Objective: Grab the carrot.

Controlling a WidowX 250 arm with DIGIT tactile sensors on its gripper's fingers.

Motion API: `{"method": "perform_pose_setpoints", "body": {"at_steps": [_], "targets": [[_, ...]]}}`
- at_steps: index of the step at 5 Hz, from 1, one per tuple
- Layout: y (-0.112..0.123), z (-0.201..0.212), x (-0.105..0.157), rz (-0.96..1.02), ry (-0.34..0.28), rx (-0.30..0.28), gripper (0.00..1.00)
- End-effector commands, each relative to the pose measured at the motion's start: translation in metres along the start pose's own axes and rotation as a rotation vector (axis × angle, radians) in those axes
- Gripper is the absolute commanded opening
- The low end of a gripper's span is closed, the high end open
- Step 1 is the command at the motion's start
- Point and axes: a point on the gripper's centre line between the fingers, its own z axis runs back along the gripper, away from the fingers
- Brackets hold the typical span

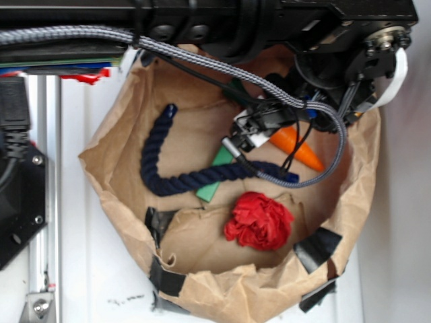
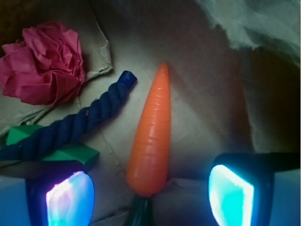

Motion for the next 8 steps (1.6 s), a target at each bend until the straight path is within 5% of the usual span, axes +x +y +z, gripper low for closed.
{"method": "perform_pose_setpoints", "body": {"at_steps": [1,3,7,8], "targets": [[0.005,0.003,-0.001,-0.006,-0.034,0.053,1.00],[-0.002,-0.018,0.010,-0.042,-0.072,0.118,1.00],[0.004,-0.065,0.010,-0.053,-0.017,0.024,1.00],[-0.001,-0.067,0.014,-0.048,-0.009,0.025,0.62]]}}
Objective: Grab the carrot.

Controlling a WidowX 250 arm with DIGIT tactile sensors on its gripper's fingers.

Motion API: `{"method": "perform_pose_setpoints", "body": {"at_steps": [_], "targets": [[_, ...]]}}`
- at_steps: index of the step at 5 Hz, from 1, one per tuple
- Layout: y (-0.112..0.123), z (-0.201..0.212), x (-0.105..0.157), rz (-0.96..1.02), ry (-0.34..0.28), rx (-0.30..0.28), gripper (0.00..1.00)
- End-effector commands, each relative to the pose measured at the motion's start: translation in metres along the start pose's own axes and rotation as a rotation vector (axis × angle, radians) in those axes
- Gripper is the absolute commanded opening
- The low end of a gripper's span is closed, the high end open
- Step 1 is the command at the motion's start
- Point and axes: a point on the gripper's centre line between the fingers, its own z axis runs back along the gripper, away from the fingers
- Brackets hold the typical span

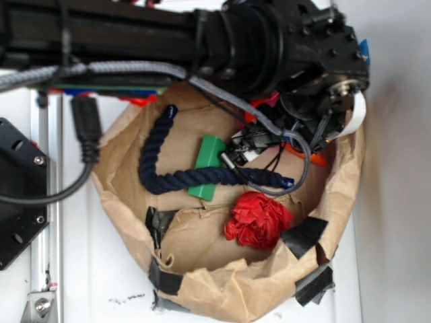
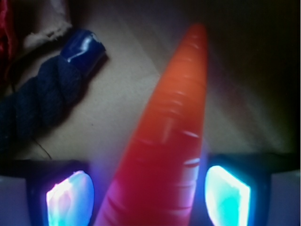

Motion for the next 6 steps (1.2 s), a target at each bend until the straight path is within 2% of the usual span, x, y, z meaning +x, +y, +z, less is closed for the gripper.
{"method": "perform_pose_setpoints", "body": {"at_steps": [1,3,4,5,6], "targets": [[-0.003,0.003,0.009,0.006,-0.001,0.031,0.00],[-0.011,0.019,0.005,0.007,-0.025,0.049,0.00],[-0.027,0.048,0.004,-0.018,-0.074,0.088,0.00],[-0.035,0.093,0.006,0.137,-0.138,0.058,0.00],[-0.038,0.110,0.007,0.335,-0.124,0.043,0.00]]}}
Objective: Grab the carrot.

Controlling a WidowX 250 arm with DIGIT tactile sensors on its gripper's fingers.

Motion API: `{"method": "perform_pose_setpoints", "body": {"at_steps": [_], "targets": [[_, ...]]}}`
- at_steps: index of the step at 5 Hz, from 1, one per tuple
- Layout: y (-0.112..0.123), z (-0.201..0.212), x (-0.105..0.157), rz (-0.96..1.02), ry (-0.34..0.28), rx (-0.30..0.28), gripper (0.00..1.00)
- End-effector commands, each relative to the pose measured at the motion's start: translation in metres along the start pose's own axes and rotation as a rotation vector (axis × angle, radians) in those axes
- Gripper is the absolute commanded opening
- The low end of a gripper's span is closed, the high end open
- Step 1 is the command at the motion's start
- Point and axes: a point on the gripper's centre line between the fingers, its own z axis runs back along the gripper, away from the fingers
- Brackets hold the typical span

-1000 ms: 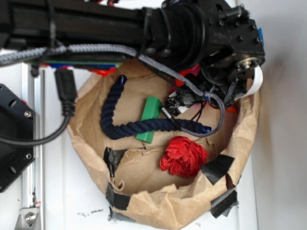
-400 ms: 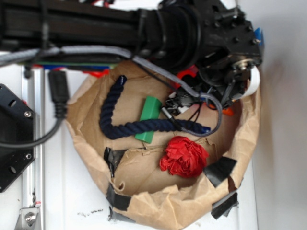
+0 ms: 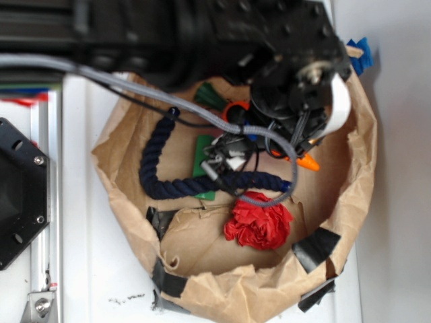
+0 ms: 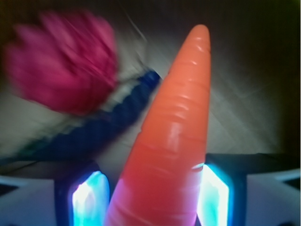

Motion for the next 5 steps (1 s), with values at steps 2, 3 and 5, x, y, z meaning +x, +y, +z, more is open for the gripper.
{"method": "perform_pose_setpoints", "body": {"at_steps": [2,3,5], "targets": [[-0.019,0.054,0.005,0.603,-0.050,0.049,0.00],[-0.021,0.065,0.011,0.634,-0.055,0.036,0.00],[-0.017,0.073,0.016,0.698,-0.016,0.013,0.00]]}}
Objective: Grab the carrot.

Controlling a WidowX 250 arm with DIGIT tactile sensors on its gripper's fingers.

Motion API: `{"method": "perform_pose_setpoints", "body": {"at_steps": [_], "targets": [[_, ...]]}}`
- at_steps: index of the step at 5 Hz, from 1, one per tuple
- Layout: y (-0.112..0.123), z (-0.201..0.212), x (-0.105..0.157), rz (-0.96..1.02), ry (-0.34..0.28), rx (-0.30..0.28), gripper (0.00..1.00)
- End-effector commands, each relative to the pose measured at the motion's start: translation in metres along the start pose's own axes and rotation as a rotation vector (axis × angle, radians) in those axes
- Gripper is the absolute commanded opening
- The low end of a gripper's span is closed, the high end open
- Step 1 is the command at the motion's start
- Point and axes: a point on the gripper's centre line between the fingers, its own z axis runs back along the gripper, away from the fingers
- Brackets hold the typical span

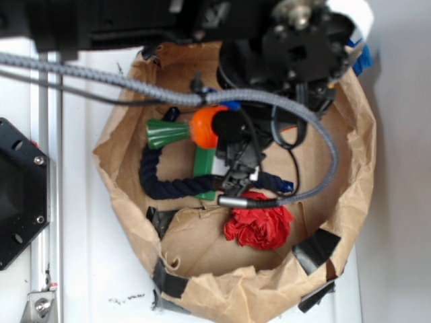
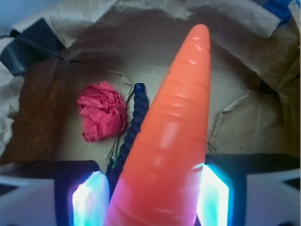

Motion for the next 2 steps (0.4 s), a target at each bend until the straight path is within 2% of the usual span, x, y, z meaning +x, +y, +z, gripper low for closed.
{"method": "perform_pose_setpoints", "body": {"at_steps": [1,2], "targets": [[-0.0094,0.0151,0.0181,0.028,-0.021,0.011,0.00],[-0.0001,0.0089,0.0241,0.021,-0.016,0.029,0.00]]}}
